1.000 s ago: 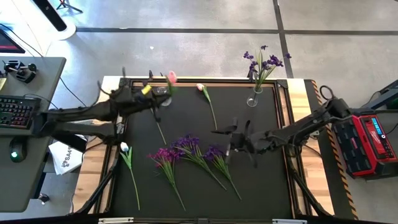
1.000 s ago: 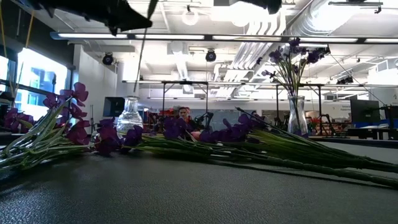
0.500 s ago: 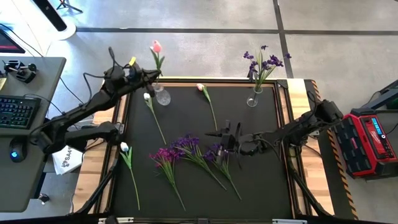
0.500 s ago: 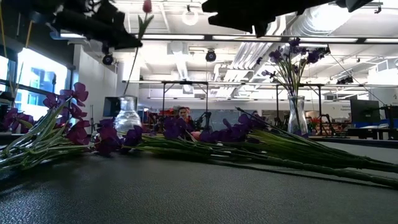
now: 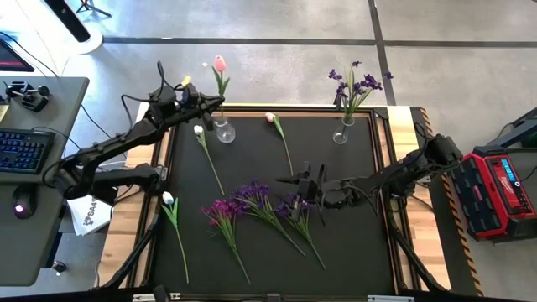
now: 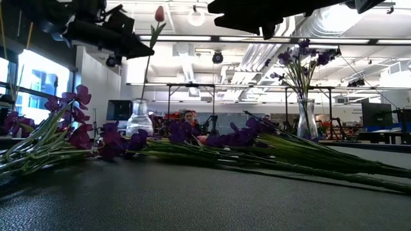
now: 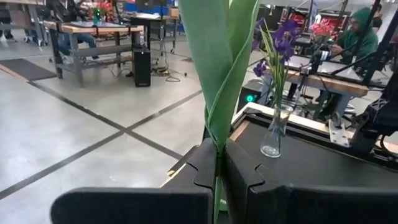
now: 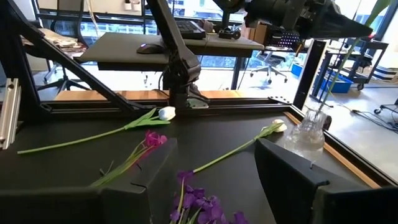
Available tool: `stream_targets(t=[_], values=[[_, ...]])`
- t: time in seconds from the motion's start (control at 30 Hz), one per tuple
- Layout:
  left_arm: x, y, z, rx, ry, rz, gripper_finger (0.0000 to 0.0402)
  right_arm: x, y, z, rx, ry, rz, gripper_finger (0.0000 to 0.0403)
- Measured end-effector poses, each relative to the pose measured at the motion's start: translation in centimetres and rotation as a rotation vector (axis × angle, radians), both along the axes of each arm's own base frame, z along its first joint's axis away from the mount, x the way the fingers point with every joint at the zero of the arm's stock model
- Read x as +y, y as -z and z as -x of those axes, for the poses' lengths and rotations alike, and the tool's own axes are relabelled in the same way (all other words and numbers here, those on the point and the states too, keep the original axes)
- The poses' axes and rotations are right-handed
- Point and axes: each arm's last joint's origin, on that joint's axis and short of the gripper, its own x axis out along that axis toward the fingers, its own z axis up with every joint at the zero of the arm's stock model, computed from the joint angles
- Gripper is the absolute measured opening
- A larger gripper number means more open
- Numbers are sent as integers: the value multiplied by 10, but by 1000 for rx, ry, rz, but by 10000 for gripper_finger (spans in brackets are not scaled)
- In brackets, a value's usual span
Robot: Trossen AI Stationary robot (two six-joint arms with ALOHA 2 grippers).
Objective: Sort flowers into vase by color
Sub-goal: Put the bottom pink tulip into the left transparent vase, then put the bottom purple flowers into the right transparent vase
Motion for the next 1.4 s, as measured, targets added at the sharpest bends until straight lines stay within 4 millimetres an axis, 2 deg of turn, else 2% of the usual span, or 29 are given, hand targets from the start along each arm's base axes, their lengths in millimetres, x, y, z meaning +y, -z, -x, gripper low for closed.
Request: stream_targets(t=[0.3, 0.57, 0.7, 0.9, 1.2, 1.4], values=[[-1, 4, 1, 30, -8, 20, 0, 0, 0, 0, 0, 0, 0, 197], [-4, 32, 7, -11, -87, 65, 0, 0, 0, 0, 0, 0, 0, 197], [-5, 37, 8, -18, -89, 90, 9, 0, 0, 0, -1, 0, 0, 197], [-5, 38, 7, -15, -73, 94, 56, 0, 0, 0, 0, 0, 0, 197], [-6, 46, 8, 95, -64, 93, 163, 0, 0, 0, 0, 0, 0, 197], [-4, 33, 7, 258, -64, 134, 206, 0, 0, 0, 0, 0, 0, 197]])
